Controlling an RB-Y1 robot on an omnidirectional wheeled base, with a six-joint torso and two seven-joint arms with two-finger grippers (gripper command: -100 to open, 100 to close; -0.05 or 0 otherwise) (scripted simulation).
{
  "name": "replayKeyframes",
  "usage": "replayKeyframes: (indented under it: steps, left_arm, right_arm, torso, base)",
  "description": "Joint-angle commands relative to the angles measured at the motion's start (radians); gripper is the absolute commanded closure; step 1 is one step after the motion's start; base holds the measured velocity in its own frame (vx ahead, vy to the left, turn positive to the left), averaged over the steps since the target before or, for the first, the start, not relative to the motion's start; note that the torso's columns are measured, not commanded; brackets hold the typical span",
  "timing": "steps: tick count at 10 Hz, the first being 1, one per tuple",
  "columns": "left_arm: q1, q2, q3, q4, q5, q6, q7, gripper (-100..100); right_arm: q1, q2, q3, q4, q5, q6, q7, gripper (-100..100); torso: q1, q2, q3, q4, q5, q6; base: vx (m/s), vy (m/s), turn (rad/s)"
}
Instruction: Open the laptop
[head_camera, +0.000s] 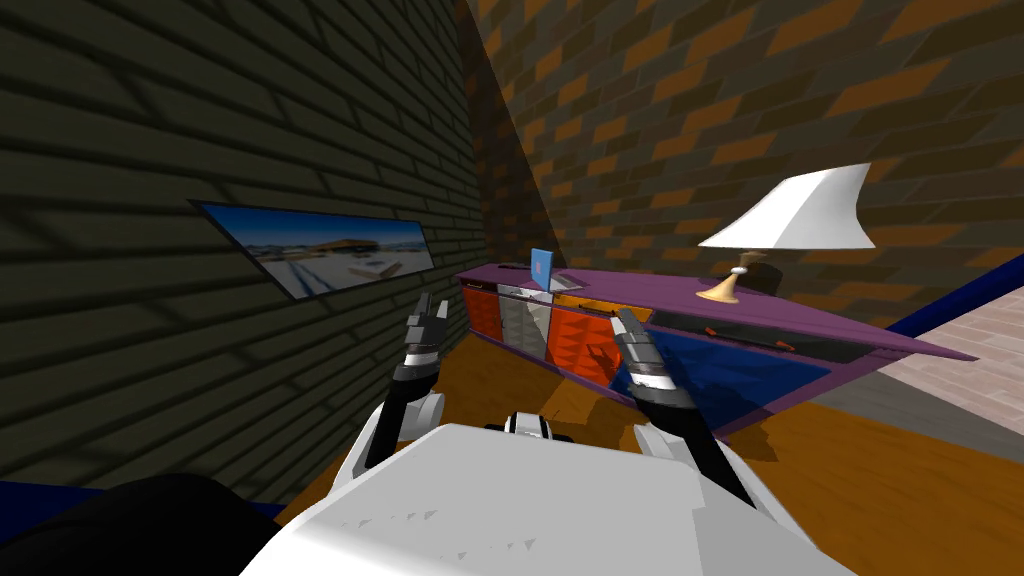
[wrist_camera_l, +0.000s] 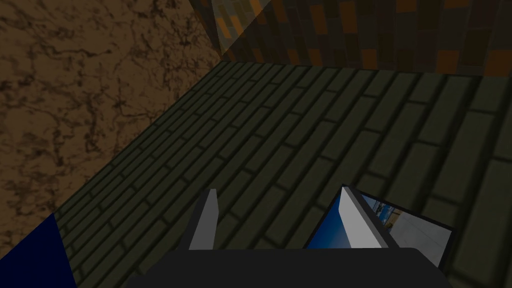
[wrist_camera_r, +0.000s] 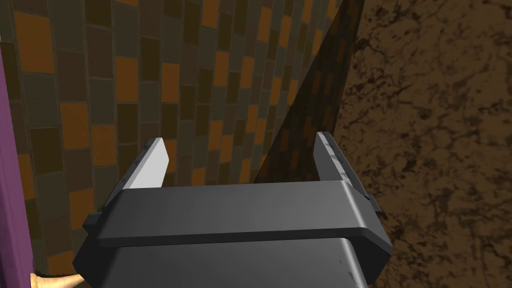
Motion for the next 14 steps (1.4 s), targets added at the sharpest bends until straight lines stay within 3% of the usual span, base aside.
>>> replayKeyframes:
  steps: [1,2,3,5,6,7,8,10,13,14]
  left_arm:
    - [0.000,0.000,0.000,0.000,0.000,0.000,0.000,0]
    - [0.000,0.000,0.000,0.000,0.000,0.000,0.000,0]
    - [0.000,0.000,0.000,0.000,0.000,0.000,0.000,0]
    - [0.000,0.000,0.000,0.000,0.000,0.000,0.000,0]
    - [0.000,0.000,0.000,0.000,0.000,0.000,0.000,0]
    - [0.000,0.000,0.000,0.000,0.000,0.000,0.000,0]
    - [0.000,0.000,0.000,0.000,0.000,0.000,0.000,0]
    - [0.000,0.000,0.000,0.000,0.000,0.000,0.000,0]
    - [0.000,0.000,0.000,0.000,0.000,0.000,0.000,0]
    - [0.000,0.000,0.000,0.000,0.000,0.000,0.000,0]
  right_arm:
    - [-0.077,-0.074,0.043,0.068,0.073,-0.013,0.002,-100]
    - [-0.109,-0.104,0.061,0.093,0.104,-0.021,0.001,-100]
    - [-0.109,-0.116,0.061,0.099,0.104,-0.021,0.001,-100]
    - [-0.178,-0.182,0.102,0.159,0.172,-0.041,0.000,-100]
    - [-0.178,-0.193,0.102,0.167,0.174,-0.041,0.000,-100]
    - [-0.216,-0.233,0.124,0.201,0.212,-0.051,-0.001,-100]
    - [-0.216,-0.234,0.124,0.204,0.212,-0.051,-0.001,-100]
    - [-0.284,-0.301,0.170,0.273,0.282,-0.073,-0.001,-100]
    - [-0.338,-0.363,0.194,0.322,0.331,-0.084,-0.002,-100]
    - [-0.380,-0.399,0.218,0.364,0.372,-0.095,-0.002,-100]
  torso:
    - [-0.001,0.000,0.000,0.000,0.000,0.000]
    - [-0.001,0.001,0.000,0.000,0.000,0.000]
    - [-0.001,0.001,0.000,0.000,0.000,0.000]
    - [-0.003,0.001,0.000,0.001,-0.001,0.000]
    - [0.000,0.000,0.000,0.000,0.000,0.000]
    - [-0.001,0.001,0.000,0.001,0.000,0.000]
    - [-0.002,0.001,0.000,0.001,-0.001,0.000]
    - [-0.001,0.000,0.000,0.000,-0.001,0.000]
    - [-0.001,0.001,0.000,0.000,0.000,0.000]
    - [-0.003,0.002,0.001,0.001,-0.001,0.000]
  base:
    - [0.029,0.084,0.033]
    - [0.034,0.092,0.038]
    - [0.029,0.070,0.017]
    - [0.032,0.071,0.037]
    - [0.025,0.070,0.016]
    - [0.025,0.063,0.030]
    - [0.022,0.052,0.020]
    - [0.037,0.077,0.047]
    - [0.030,0.072,0.021]
    - [0.017,0.066,0.031]
